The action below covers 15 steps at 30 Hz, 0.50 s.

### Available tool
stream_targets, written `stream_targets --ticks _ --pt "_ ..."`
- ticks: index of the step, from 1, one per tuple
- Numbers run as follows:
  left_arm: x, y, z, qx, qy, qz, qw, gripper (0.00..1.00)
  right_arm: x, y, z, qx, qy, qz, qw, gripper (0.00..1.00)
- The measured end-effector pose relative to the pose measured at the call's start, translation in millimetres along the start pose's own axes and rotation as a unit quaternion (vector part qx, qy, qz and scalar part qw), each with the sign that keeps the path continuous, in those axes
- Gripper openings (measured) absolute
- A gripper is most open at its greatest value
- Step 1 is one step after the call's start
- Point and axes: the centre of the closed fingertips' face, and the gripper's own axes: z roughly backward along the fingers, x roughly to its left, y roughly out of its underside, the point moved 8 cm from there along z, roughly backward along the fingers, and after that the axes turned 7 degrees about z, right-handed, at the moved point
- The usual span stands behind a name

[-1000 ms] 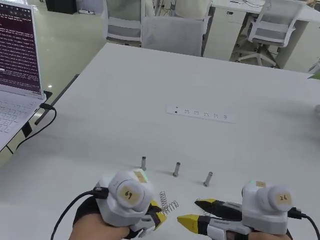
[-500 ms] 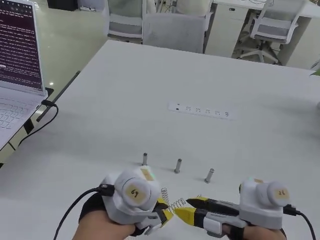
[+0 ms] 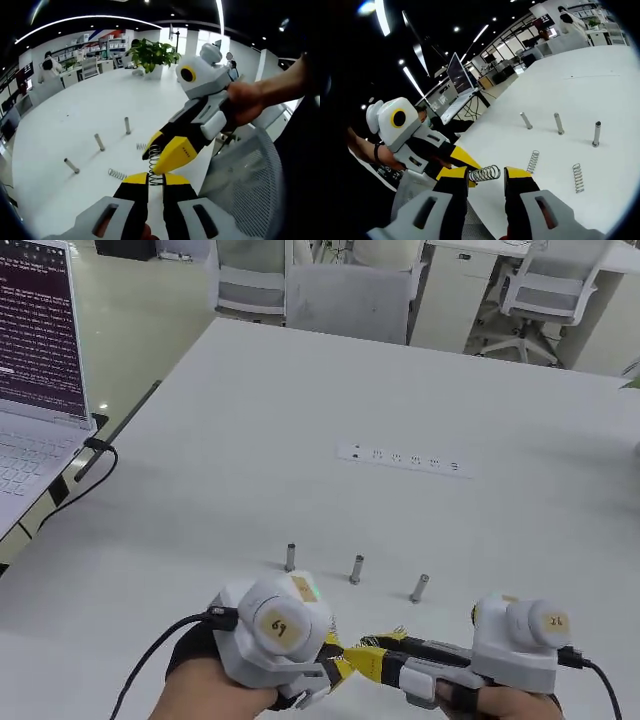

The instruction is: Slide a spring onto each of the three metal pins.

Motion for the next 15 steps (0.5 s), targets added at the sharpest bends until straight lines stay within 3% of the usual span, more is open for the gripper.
stream_targets --ticks 10,15 --pt "1.1 1.9 -0.1 0.005 -0.003 -0.022 0.9997 0.02 -0.4 -3.1 0.1 -0.022 -0.003 -0.026 0.9994 0.13" --pt "1.7 1.7 -0.2 0.006 -0.004 -0.026 0.9996 0.02 1.4 -3.6 -0.6 -0.019 -0.003 -0.025 0.9995 0.12"
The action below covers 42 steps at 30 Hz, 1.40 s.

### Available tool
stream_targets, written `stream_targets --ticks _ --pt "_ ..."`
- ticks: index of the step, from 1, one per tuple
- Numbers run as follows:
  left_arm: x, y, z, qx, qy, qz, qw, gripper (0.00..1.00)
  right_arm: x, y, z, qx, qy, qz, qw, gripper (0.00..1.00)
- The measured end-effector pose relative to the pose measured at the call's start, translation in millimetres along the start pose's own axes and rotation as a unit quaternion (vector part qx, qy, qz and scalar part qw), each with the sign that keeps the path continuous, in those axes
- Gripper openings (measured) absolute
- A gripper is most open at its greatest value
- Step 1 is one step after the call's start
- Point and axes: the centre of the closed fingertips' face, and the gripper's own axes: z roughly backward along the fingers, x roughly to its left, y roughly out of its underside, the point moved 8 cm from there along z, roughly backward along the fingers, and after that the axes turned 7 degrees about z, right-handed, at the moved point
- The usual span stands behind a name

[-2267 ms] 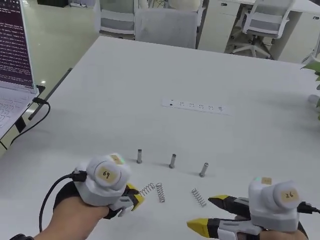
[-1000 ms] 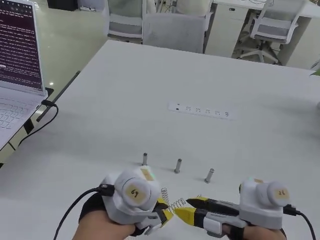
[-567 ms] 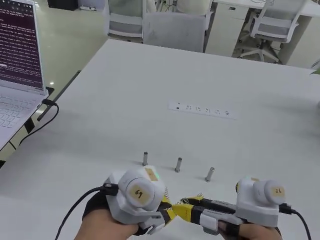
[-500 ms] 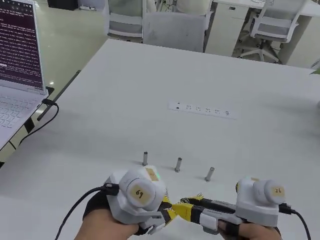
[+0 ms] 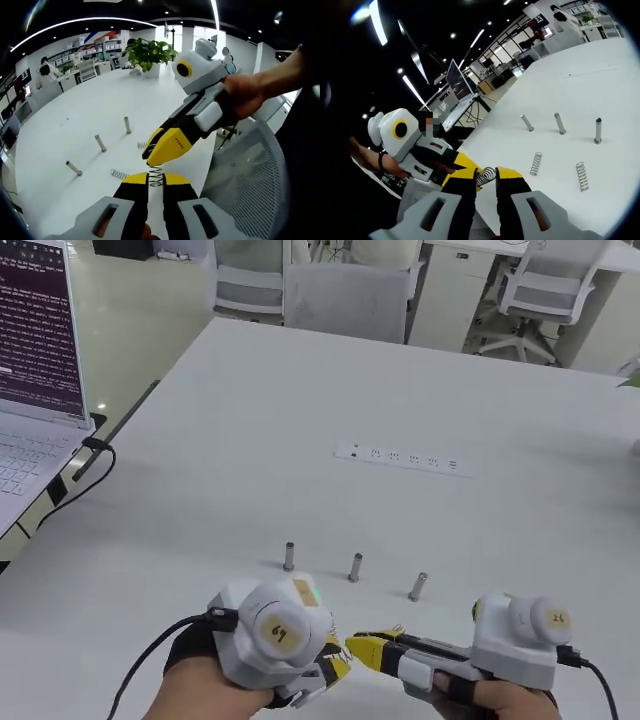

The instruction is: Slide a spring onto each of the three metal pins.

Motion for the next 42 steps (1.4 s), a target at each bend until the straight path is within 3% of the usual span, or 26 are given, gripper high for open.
stream_targets --ticks 15,25,33,42 --pt "0.9 -4.3 -2.4 -0.016 0.000 -0.005 0.9999 0.02 7.7 -15.6 2.8 0.027 0.000 0.031 0.9992 0.08" --pt "3.6 -6.2 -2.6 -0.032 -0.002 0.012 0.9994 0.02 12.3 -24.0 1.0 0.048 0.006 0.082 0.9955 0.08" --pt "4.5 -6.1 -5.0 -0.032 -0.002 0.017 0.9994 0.03 12.2 -29.0 2.2 0.035 0.005 0.079 0.9962 0.08" --pt "6.4 -10.2 -4.1 -0.052 0.005 0.034 0.9981 0.02 13.4 -35.2 3.8 0.033 0.003 0.089 0.9955 0.08"
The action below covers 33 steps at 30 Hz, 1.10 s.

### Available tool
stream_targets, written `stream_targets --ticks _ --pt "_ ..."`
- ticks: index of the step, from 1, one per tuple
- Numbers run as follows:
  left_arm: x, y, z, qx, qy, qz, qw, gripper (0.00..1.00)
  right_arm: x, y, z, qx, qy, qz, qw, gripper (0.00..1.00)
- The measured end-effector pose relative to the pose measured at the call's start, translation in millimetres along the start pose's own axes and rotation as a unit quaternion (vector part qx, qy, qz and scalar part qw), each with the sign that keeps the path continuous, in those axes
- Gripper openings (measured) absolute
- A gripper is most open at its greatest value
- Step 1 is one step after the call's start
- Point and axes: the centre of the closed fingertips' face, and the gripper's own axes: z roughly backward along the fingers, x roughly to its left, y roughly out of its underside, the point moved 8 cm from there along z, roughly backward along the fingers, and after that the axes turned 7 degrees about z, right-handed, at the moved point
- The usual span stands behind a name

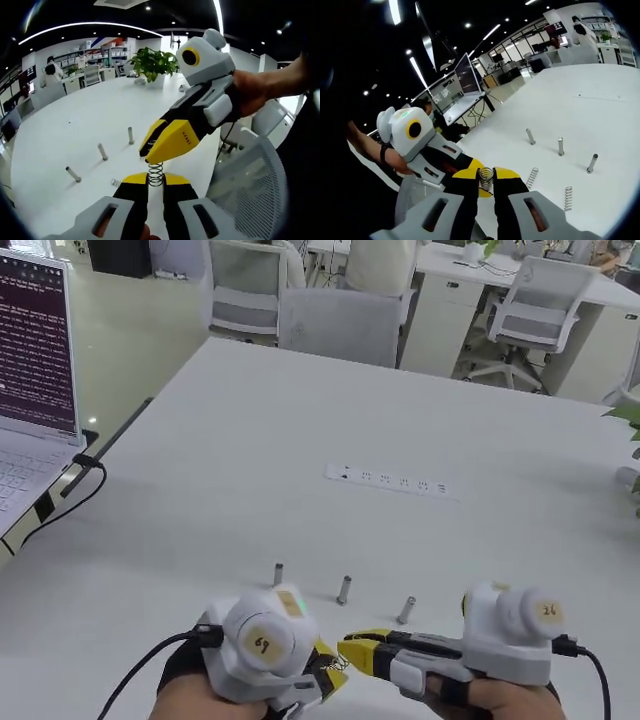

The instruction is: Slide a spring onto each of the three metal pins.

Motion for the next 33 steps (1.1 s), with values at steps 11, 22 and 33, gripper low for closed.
stream_targets --ticks 11,22,33 --pt "1.5 -5.0 1.1 -0.020 0.006 0.009 0.9997 0.02 2.1 -8.7 3.1 0.015 -0.004 0.043 0.9989 0.08" --pt "-2.1 -10.3 1.7 -0.037 0.021 -0.011 0.9991 0.02 3.1 -13.5 10.7 0.058 -0.011 0.094 0.9938 0.13" --pt "-0.6 -19.7 5.5 -0.059 0.044 -0.017 0.9971 0.02 5.2 -33.4 22.1 0.123 -0.032 0.186 0.9742 0.20"
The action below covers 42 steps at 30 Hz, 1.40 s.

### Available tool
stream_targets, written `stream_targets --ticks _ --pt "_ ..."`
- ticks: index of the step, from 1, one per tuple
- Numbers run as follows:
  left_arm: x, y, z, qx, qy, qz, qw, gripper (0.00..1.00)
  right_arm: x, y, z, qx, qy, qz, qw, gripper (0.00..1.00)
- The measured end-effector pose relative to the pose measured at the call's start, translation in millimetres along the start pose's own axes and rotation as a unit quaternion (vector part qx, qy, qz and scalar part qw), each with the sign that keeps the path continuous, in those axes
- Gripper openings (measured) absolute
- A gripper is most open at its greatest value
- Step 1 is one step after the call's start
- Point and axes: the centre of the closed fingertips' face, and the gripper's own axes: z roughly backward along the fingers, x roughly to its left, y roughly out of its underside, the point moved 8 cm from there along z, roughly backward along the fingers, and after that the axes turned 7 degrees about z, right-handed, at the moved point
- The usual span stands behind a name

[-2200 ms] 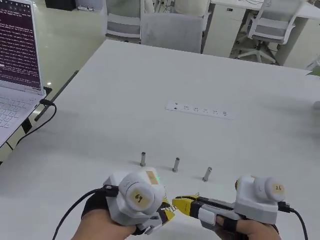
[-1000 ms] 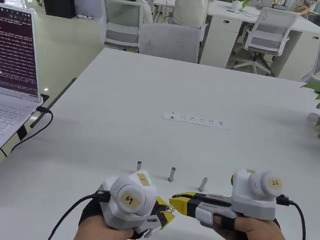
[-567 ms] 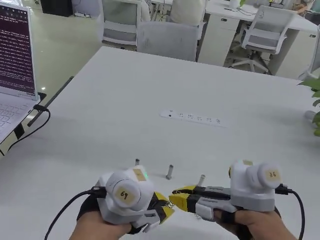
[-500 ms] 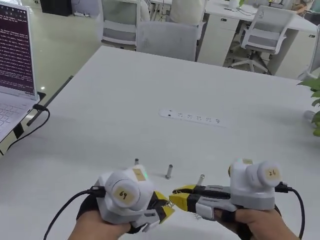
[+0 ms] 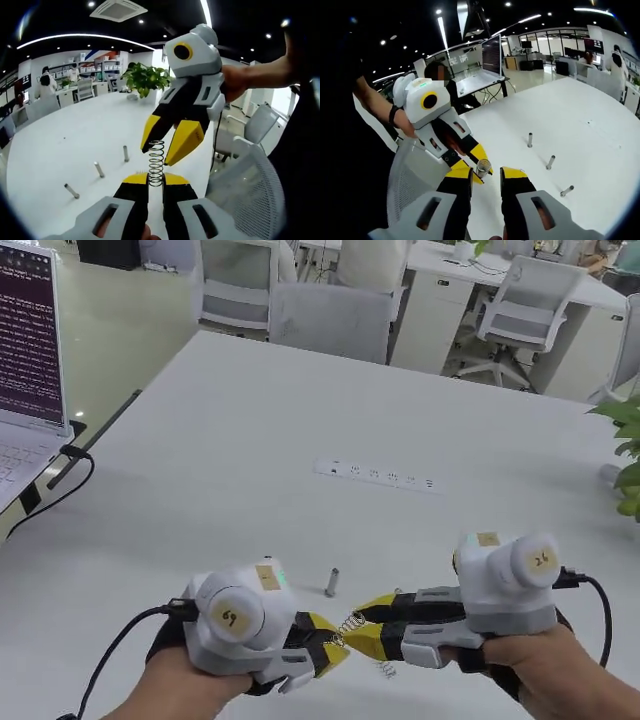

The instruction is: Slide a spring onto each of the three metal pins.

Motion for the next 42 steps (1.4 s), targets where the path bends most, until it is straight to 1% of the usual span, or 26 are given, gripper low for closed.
stream_targets --ticks 5,9,13,19,21,23,26,31,33,39,40,42 --pt "1.4 -4.6 1.0 -0.008 0.013 0.000 0.9999 0.02 -3.1 -9.0 8.2 0.011 -0.008 0.021 0.9997 0.20" --pt "0.3 -9.2 1.8 -0.019 0.024 -0.001 0.9995 0.02 -2.6 -15.3 12.9 0.024 -0.019 0.042 0.9987 0.20" --pt "-3.2 -14.4 0.8 -0.023 0.037 -0.012 0.9990 0.02 0.6 -19.7 15.2 0.051 -0.035 0.072 0.9955 0.20" --pt "-7.6 -18.9 -1.8 -0.026 0.056 -0.028 0.9977 0.02 1.8 -23.7 18.2 0.081 -0.049 0.099 0.9906 0.20" --pt "-10.2 -20.4 -3.1 -0.021 0.061 -0.041 0.9971 0.02 3.4 -26.3 19.7 0.099 -0.056 0.119 0.9864 0.20" --pt "-11.2 -21.1 -3.8 -0.020 0.065 -0.045 0.9967 0.02 4.5 -27.4 19.9 0.113 -0.064 0.134 0.9824 0.20" --pt "-12.6 -22.7 -4.6 -0.020 0.071 -0.050 0.9960 0.02 5.5 -29.1 18.9 0.128 -0.071 0.149 0.9780 0.20" --pt "-14.9 -25.1 -6.1 -0.020 0.077 -0.057 0.9952 0.02 6.4 -30.9 17.4 0.144 -0.081 0.168 0.9718 0.19" --pt "-16.4 -25.7 -6.6 -0.019 0.080 -0.062 0.9947 0.02 6.8 -31.0 16.7 0.153 -0.085 0.178 0.9685 0.19" --pt "-17.7 -26.5 -7.8 -0.018 0.083 -0.068 0.9941 0.02 8.6 -28.8 14.1 0.184 -0.098 0.205 0.9564 0.18" --pt "-17.7 -26.6 -8.0 -0.018 0.083 -0.068 0.9941 0.02 9.1 -28.7 13.7 0.185 -0.100 0.205 0.9559 0.18" --pt "-18.0 -27.0 -8.3 -0.017 0.085 -0.069 0.9939 0.02 10.5 -27.7 12.3 0.189 -0.108 0.209 0.9535 0.17"
